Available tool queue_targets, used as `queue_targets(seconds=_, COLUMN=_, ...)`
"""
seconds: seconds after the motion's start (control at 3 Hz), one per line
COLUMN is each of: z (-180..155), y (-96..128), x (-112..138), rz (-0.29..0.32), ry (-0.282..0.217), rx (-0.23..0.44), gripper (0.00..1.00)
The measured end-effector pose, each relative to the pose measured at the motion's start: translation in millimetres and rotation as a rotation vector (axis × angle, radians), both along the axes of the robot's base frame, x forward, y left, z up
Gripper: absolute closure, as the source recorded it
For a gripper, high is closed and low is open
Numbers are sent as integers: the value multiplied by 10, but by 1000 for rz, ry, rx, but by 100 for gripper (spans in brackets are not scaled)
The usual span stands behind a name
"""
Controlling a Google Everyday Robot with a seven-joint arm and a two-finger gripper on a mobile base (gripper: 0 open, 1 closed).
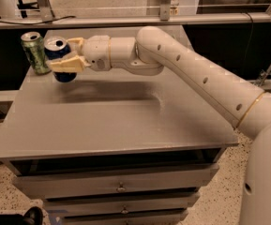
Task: Move pepsi can near green can
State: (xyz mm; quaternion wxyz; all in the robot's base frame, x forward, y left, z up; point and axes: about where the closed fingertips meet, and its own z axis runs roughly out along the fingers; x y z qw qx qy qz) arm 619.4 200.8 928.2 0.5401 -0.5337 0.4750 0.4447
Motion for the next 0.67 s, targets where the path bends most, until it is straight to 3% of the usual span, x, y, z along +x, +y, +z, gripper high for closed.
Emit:
queue_targets(seconds=0.33, z=-75, y=165, x=190, rz=22, ry=-5, rx=-30, gripper=100)
queue_targets(seconds=0.67, z=-126, y=163, x=435, rz=17, ry=-16, rx=-66, gripper=100)
